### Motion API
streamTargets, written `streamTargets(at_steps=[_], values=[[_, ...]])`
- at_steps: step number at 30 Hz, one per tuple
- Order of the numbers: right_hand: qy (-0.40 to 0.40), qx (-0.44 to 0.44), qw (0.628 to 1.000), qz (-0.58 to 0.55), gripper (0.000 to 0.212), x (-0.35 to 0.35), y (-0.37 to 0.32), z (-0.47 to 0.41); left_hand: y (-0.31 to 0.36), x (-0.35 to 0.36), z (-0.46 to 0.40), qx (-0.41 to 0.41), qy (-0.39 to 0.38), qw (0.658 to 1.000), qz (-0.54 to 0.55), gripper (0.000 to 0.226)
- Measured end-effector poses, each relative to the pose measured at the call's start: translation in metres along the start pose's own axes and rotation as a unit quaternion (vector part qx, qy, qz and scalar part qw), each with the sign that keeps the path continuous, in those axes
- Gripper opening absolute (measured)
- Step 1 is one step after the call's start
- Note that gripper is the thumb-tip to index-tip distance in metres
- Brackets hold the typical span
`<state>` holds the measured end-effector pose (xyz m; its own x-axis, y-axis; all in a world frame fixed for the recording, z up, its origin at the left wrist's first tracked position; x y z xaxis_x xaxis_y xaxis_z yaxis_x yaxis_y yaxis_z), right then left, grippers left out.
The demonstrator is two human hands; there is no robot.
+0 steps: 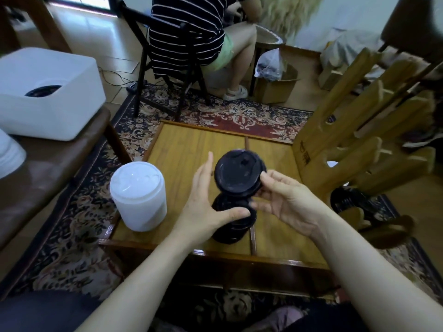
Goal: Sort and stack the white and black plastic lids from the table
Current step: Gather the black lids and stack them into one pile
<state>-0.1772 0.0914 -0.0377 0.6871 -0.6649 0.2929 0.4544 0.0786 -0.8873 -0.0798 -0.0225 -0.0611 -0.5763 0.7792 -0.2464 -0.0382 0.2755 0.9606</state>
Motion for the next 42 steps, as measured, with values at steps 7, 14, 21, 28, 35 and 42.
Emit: streamTargets(at_steps=[7, 14, 21, 28, 35, 42], values=[[-0.017, 0.044, 0.998, -0.029, 0.049, 0.014, 0.017, 0.013, 0.018, -0.003, -0.001, 0.037, 0.009, 0.999, -0.002, 0.105], [0.051, 0.041, 0.998, 0.014, 0.030, -0.016, 0.019, 0.002, 0.000, -0.012, -0.009, -0.034, 0.008, 0.999, 0.035, 0.110], [0.159, 0.046, 0.971, 0.173, 0.030, -0.039, 0.027, 0.007, -0.024, -0.015, -0.006, -0.119, 0.043, 0.990, 0.066, 0.126], [0.141, -0.107, 0.849, 0.498, 0.060, -0.012, 0.019, 0.011, -0.024, -0.007, 0.000, -0.113, 0.039, 0.992, 0.026, 0.114], [0.120, -0.200, 0.795, 0.560, 0.072, -0.002, 0.025, 0.010, -0.020, -0.010, 0.001, -0.087, 0.017, 0.996, -0.016, 0.108], [0.005, -0.033, 0.913, 0.406, 0.122, -0.012, 0.053, 0.008, -0.016, 0.007, 0.003, -0.045, -0.092, 0.992, -0.075, 0.116]])
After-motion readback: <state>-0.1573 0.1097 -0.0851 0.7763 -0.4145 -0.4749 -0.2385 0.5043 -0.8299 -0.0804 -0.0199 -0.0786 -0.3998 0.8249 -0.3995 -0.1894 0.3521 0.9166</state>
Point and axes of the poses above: each hand's wrist, its own z-axis away from the middle knuckle, its own x-axis out of the palm, y = z × x, the point moved 9 cm from there along -z, towards the middle knuckle, and after that the axes turned 6 degrees about y, right-handed, at the moved point
